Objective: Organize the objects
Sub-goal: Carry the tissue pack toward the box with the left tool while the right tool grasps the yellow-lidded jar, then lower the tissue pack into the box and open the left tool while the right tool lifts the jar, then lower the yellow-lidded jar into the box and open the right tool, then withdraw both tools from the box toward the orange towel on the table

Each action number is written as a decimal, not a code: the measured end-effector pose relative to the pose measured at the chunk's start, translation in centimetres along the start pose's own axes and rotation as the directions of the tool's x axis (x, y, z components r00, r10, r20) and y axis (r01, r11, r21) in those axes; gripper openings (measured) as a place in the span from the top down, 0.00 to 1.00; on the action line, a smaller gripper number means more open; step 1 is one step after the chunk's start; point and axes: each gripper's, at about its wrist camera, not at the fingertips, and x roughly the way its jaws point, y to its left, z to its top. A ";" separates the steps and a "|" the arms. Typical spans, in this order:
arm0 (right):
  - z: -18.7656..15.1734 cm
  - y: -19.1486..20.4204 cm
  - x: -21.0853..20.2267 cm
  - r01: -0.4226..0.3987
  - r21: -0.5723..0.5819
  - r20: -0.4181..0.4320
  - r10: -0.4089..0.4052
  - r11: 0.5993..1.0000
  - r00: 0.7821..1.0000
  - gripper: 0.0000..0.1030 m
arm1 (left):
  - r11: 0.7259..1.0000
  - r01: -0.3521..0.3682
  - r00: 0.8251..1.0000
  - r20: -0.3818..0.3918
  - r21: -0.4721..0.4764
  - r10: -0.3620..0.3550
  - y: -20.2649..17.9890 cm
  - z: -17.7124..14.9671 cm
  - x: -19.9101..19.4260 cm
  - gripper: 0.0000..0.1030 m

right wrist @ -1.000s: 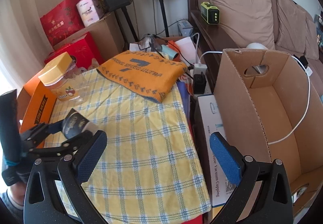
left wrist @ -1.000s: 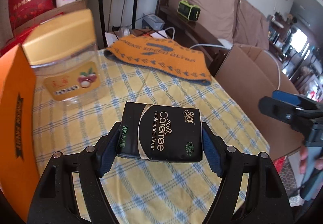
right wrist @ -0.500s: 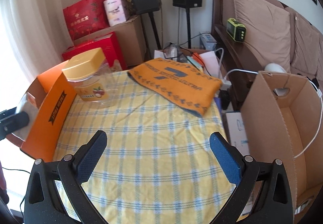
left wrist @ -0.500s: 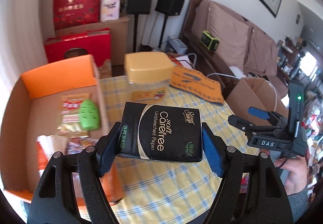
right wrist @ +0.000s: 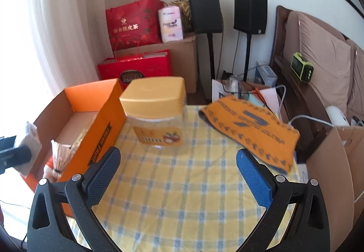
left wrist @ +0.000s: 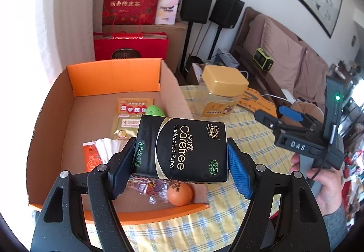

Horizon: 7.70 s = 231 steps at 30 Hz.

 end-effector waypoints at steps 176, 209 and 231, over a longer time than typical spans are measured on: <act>10.0 21.4 11.7 -0.298 -0.062 -0.389 0.251 0.953 0.886 0.20 | 0.994 -0.064 0.997 -0.057 -0.091 0.059 10.4 -1.2 -2.5 0.13; 5.2 -2.0 -1.7 0.067 0.001 -0.232 -0.065 0.998 0.971 0.00 | 0.992 0.096 0.993 -0.079 0.080 -0.090 -5.8 3.9 3.2 0.00; 2.8 -10.1 -2.8 0.111 0.154 -0.220 -0.075 0.982 0.973 0.00 | 0.991 0.095 0.988 -0.127 0.094 -0.083 -12.6 8.0 9.9 0.00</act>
